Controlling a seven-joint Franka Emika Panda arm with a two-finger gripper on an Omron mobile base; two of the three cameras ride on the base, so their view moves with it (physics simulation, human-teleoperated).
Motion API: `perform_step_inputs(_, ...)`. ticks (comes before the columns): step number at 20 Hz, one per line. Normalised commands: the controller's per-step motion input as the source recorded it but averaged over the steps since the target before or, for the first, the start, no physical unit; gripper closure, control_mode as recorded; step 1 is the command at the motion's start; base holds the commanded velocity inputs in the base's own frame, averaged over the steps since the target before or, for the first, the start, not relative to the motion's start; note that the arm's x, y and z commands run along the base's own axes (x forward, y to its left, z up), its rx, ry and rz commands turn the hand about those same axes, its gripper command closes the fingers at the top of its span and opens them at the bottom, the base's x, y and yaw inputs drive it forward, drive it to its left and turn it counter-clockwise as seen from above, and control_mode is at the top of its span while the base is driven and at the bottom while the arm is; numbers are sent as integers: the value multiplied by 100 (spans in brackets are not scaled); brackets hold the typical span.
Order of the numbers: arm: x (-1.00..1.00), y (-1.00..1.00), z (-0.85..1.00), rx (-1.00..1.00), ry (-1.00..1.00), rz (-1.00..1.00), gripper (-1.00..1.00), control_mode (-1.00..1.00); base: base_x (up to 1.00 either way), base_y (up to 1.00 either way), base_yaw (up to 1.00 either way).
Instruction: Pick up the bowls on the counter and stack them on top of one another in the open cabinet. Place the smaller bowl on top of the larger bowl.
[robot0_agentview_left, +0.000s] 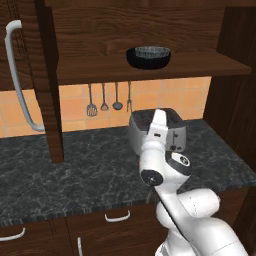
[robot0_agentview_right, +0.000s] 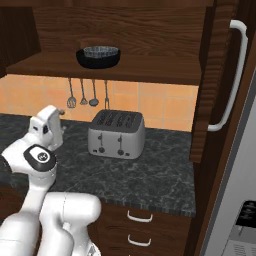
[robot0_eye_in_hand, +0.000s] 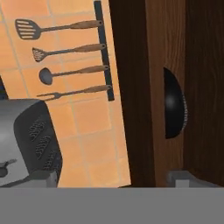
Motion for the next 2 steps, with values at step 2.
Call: perform_step_inputs(2, -89, -6, 0, 0, -16, 0, -100, -100, 0, 0, 0)
